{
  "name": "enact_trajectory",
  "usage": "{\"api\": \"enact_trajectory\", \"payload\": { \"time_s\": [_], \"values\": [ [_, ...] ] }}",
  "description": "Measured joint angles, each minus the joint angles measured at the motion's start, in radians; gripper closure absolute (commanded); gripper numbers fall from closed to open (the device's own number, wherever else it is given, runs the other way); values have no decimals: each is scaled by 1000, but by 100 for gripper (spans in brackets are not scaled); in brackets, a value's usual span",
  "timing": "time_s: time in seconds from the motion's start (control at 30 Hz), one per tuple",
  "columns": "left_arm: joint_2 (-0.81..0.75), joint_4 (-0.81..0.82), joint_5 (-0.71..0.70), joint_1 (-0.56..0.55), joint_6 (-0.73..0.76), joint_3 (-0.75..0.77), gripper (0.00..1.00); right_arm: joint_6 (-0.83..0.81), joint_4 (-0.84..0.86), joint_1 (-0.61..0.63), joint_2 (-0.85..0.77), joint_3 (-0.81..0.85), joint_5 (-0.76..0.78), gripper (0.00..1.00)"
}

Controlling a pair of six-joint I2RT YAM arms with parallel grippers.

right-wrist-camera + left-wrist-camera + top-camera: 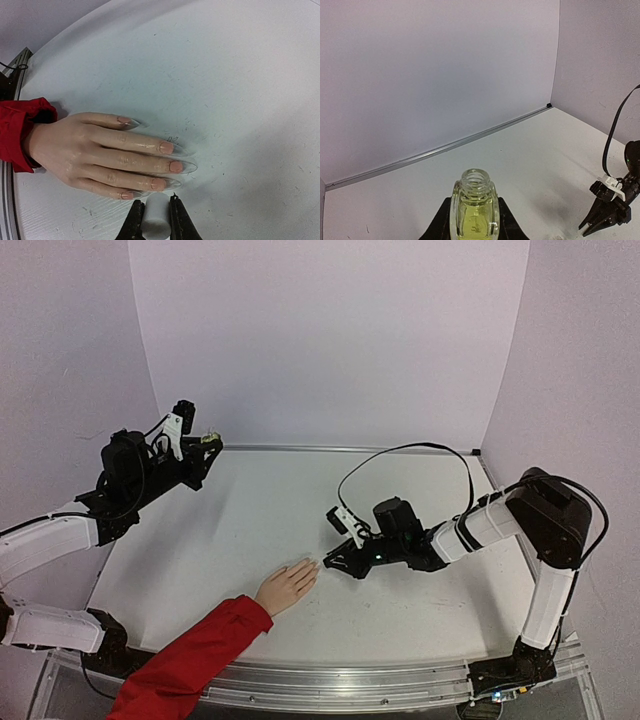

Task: Paint the nails

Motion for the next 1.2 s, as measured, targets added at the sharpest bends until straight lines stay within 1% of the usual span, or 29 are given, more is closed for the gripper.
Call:
{"api": "enact_trajectory", "payload": {
  "time_s": [0.47,1.2],
  "values": [
    [0,0,8,0,-2,0,100,0,-6,6,37,27,-19,100],
    [0,0,16,0,-3,0,100,-1,-32,6,37,35,0,100]
  ]
}}
